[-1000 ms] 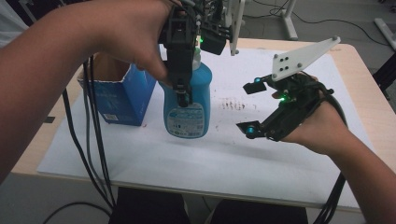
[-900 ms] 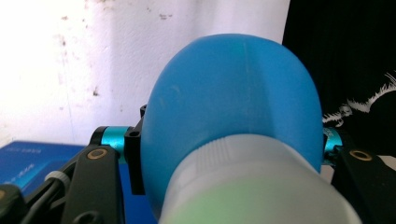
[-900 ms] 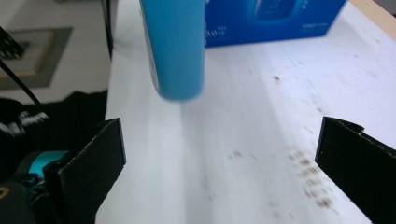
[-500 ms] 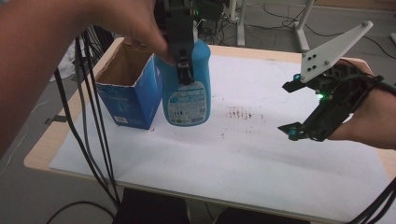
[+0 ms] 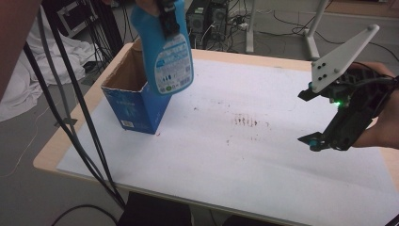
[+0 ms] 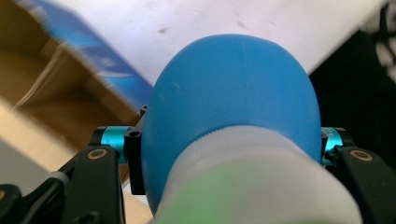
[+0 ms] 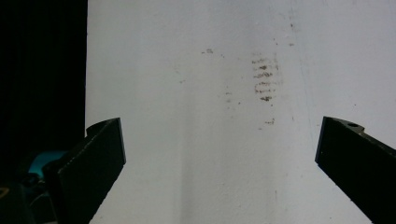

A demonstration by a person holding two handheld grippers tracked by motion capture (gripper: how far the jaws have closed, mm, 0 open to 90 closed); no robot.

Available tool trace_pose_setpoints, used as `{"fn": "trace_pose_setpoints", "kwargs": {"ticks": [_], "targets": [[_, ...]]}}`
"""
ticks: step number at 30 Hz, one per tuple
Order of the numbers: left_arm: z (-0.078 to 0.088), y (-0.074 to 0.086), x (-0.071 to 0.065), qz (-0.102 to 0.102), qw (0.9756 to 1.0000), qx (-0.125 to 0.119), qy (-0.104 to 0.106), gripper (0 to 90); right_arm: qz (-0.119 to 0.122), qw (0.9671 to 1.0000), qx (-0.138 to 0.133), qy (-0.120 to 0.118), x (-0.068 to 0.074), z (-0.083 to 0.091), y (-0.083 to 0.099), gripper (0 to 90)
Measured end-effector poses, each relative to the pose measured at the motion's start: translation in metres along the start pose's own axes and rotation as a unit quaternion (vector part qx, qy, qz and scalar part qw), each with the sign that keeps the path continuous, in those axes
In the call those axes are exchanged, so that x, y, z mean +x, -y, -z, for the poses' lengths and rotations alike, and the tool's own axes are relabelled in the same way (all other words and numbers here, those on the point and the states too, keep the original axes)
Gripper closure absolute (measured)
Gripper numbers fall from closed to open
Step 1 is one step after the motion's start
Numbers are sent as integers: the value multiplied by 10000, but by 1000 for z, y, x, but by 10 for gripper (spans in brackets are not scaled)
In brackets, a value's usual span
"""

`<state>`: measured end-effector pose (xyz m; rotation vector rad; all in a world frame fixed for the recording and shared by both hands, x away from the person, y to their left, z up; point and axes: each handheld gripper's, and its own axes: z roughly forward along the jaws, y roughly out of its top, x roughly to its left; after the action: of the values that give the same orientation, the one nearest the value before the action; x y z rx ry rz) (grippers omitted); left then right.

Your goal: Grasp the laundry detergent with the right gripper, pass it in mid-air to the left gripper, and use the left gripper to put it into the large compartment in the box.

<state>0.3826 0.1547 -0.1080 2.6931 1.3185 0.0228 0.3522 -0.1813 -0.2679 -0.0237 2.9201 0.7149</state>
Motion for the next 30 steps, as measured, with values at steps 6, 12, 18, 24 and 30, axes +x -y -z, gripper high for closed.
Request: {"fn": "trace_pose_setpoints", "kwargs": {"ticks": [6,12,18,24,30], "targets": [[13,10,33,796,9966,-25,-205,389,32,10000,42,-27,-1,-1,-1,9],[10,19,59,1468,9882,88,-439,390,40,10000,50,-38,-1,0,-3,9],[-9,22,82,1780,9826,243,-475,389,7,9999,123,-36,-2,-3,-3,9],[-33,23,100,1784,9827,366,-346,389,-9,9999,129,-17,-2,-5,-4,9],[-65,22,113,1205,9910,534,-250,390,-81,9998,184,-25,-2,-9,-2,9]]}}
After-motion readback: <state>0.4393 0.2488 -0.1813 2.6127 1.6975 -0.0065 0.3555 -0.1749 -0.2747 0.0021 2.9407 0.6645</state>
